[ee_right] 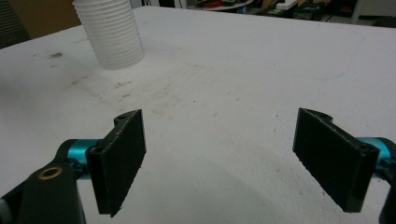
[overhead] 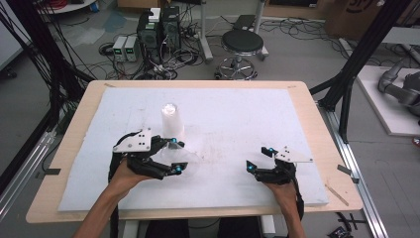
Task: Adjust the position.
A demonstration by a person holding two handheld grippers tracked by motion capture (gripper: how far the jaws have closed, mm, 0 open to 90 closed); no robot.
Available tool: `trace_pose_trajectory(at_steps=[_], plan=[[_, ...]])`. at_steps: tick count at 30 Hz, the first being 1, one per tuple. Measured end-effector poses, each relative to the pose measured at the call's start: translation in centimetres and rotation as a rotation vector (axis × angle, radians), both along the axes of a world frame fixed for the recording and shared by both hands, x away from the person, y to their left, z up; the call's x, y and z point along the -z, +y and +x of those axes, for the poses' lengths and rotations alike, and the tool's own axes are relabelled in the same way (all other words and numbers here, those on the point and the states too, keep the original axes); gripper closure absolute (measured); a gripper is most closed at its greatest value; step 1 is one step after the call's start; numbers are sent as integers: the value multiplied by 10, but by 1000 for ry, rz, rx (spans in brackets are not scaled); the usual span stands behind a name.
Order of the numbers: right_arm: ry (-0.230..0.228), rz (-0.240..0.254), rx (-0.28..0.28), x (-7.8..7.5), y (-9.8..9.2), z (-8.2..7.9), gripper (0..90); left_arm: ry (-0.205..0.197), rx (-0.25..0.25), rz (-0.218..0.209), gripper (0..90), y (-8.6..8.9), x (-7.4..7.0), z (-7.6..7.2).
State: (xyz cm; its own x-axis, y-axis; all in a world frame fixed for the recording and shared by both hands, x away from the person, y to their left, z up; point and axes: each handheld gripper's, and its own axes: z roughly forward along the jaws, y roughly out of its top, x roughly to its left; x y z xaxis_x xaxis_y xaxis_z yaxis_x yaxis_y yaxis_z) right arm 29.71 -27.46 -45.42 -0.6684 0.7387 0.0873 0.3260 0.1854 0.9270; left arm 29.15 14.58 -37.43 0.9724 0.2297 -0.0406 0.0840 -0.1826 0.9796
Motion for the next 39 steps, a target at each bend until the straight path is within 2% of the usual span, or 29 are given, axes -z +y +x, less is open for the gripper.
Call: trace_pose_trajectory(at_steps=[3,5,8,12,13,14,16,18,21,24,25,29,34,39], plan=[[4,3,-7,0,-1,1,172,-2,-2,-3,362,2,1,0],[14,2,-4,0,0,2,172,5,-1,-21,362,4,2,1],[-8,-15,-34,-3,0,1,172,1,-2,-15,364,4,2,1],[-13,23,-104,-18,1,-2,173,2,6,-30,364,4,3,1],[-13,23,-104,-18,1,-2,173,4,9,-33,364,4,3,1],[-17,41,-160,-27,3,-4,173,2,9,-34,363,4,3,1],[-9,54,-221,-35,6,-5,173,4,15,-36,364,4,3,1],[-10,64,-269,-42,10,-5,173,7,26,-39,364,2,3,3],[-14,78,-348,-54,21,-4,172,18,43,-70,363,-2,2,4],[-3,107,-444,-66,33,-3,172,22,62,-93,363,-6,2,4],[-13,113,-475,-69,38,-2,172,22,67,-101,363,-8,2,4],[-20,121,-586,-81,56,-2,172,20,88,-108,363,-13,2,3],[-40,123,-656,-90,76,-3,172,23,108,-118,363,-17,1,1],[-43,121,-702,-91,89,-2,172,19,121,-129,363,-22,-3,1]])
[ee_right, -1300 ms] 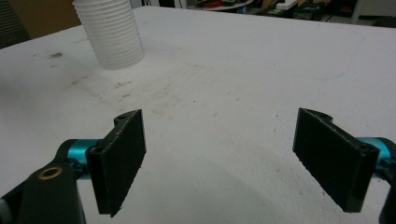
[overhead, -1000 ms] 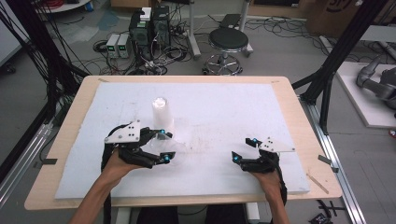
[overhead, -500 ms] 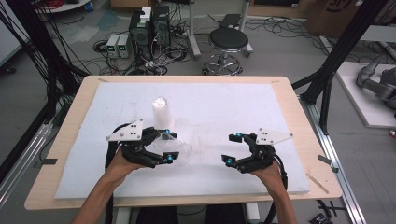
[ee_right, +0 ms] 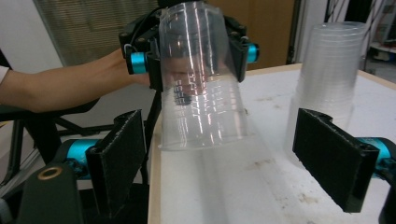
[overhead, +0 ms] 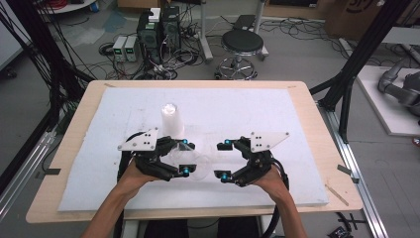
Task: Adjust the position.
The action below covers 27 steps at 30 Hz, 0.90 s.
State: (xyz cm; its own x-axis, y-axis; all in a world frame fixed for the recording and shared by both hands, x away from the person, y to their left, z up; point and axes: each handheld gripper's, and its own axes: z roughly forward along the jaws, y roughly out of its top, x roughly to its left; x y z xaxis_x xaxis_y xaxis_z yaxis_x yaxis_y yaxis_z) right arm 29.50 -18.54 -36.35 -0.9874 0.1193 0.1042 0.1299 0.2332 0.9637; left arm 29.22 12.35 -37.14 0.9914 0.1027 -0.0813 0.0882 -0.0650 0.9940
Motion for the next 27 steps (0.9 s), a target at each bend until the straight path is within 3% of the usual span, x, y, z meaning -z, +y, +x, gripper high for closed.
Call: trace_pose_trajectory(at_steps=[10,22,27], plan=[[-2,3,-65,2,23,2,173,-5,29,-2,364,-17,-4,0],[-10,-32,-97,7,38,1,175,-9,36,-5,364,-22,-6,0],[-40,-36,-88,9,39,0,301,-9,40,-5,369,-22,-5,0]])
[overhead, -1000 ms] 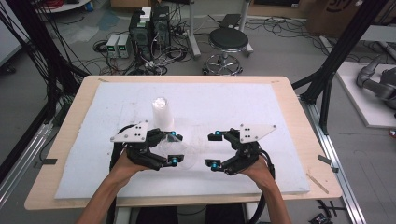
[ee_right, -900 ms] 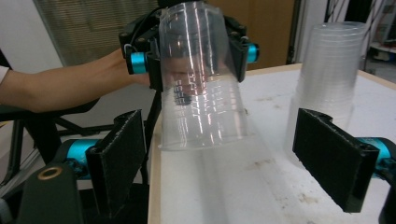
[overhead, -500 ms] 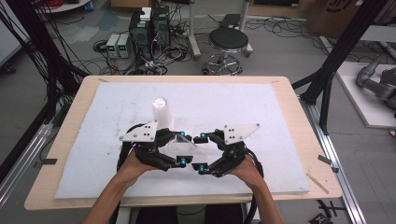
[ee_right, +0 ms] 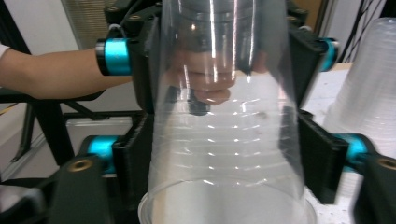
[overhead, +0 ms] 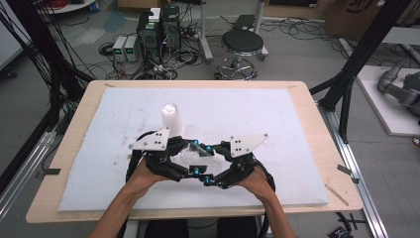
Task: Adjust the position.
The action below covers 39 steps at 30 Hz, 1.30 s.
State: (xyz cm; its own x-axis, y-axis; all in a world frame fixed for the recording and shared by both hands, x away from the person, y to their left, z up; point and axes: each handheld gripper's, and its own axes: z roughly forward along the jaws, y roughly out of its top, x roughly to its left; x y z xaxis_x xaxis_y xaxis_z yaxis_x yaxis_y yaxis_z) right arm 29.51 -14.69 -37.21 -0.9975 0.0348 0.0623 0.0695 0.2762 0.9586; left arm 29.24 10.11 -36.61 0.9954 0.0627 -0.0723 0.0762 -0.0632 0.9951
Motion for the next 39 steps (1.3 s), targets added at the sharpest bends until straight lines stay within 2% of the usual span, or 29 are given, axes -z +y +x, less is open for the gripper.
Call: trace_pose_trajectory(at_steps=[5,6,8,9,12,16,18,19,21,24,25,26,27,28,29,31,32,33,34,35,36,37,38,39], plan=[[-11,-2,8,0,-2,0,328,2,-2,-1,349,0,1,1],[-12,0,9,0,-2,0,328,5,-10,-3,301,0,1,0],[-9,-3,9,0,-3,0,331,21,-3,-21,104,0,2,1],[-8,-5,10,0,-3,0,331,21,-3,-21,33,0,2,1],[-4,-7,15,1,-5,1,334,27,1,-26,24,3,2,0],[-3,-5,26,0,-7,2,334,35,-5,-3,24,6,2,0],[-6,-16,25,0,-7,2,336,35,-13,31,24,9,1,-2],[-12,-34,25,-2,-8,3,339,25,-22,63,24,11,0,-2],[1,-76,31,-8,-10,3,342,-4,-46,160,24,14,-3,-2],[10,-137,15,-19,-10,6,343,4,-56,283,24,18,-11,0],[8,-175,2,-23,-10,6,343,4,-56,283,24,18,-11,0],[10,-212,-5,-26,-8,6,343,6,-42,386,24,19,-17,1],[5,-249,-15,-30,-7,6,344,2,-27,441,24,19,-20,0],[4,-288,-27,-33,-6,6,344,-1,-11,489,24,19,-22,0],[4,-325,-36,-36,-4,5,345,-2,-5,519,24,18,-24,-1],[-1,-392,-65,-41,-2,5,348,11,9,605,24,17,-29,-1],[1,-423,-77,-43,0,6,349,20,13,637,24,17,-31,-1],[1,-423,-77,-43,0,6,349,20,13,637,24,17,-31,-1],[1,-456,-82,-46,1,6,349,26,13,667,24,16,-33,0],[4,-531,-92,-51,6,6,352,34,22,710,24,15,-36,0],[3,-556,-94,-52,7,6,353,39,21,756,24,13,-40,1],[3,-556,-94,-52,7,6,353,39,21,756,24,13,-40,1],[-2,-612,-99,-55,10,7,353,42,25,789,24,11,-42,1],[6,-639,-94,-57,11,7,353,42,21,799,24,11,-43,1]])
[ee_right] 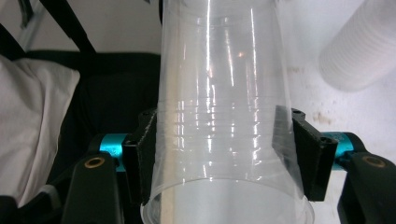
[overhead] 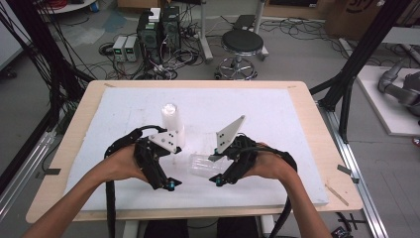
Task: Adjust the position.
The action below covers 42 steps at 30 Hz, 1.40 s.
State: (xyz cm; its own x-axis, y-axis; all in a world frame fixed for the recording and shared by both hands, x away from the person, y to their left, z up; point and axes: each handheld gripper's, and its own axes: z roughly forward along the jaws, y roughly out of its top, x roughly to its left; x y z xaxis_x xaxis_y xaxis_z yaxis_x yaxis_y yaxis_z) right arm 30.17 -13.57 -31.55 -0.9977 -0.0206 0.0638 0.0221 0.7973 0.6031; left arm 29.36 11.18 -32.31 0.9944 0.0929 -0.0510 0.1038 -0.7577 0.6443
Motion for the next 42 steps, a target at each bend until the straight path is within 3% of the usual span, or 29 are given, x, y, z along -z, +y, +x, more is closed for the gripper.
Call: trace_pose_trajectory(at_steps=[1,2,7,11,18,25,31,32,36,42], plan=[[0,0,0,0,0,0,353,0,0,0,24,0,0,0],[-5,-30,-2,-2,1,1,353,4,-4,20,24,0,-1,1],[-21,-78,7,-5,4,2,353,15,-29,13,24,-1,-3,3],[-26,-79,4,-7,6,3,353,28,-18,1,121,-9,-2,5],[-24,-92,3,-3,11,5,353,31,-4,-7,121,-27,-1,6],[-23,-97,-1,-1,13,5,353,40,-2,-17,135,-33,0,5],[-22,-96,2,-1,13,6,353,27,54,-42,247,-32,-1,5],[-22,-96,1,0,14,6,353,16,60,-43,307,-32,-2,6],[-18,-102,-13,1,18,5,354,18,53,-55,406,-32,-1,7],[-24,-95,-14,1,18,5,351,12,42,-60,417,-31,-1,6]])
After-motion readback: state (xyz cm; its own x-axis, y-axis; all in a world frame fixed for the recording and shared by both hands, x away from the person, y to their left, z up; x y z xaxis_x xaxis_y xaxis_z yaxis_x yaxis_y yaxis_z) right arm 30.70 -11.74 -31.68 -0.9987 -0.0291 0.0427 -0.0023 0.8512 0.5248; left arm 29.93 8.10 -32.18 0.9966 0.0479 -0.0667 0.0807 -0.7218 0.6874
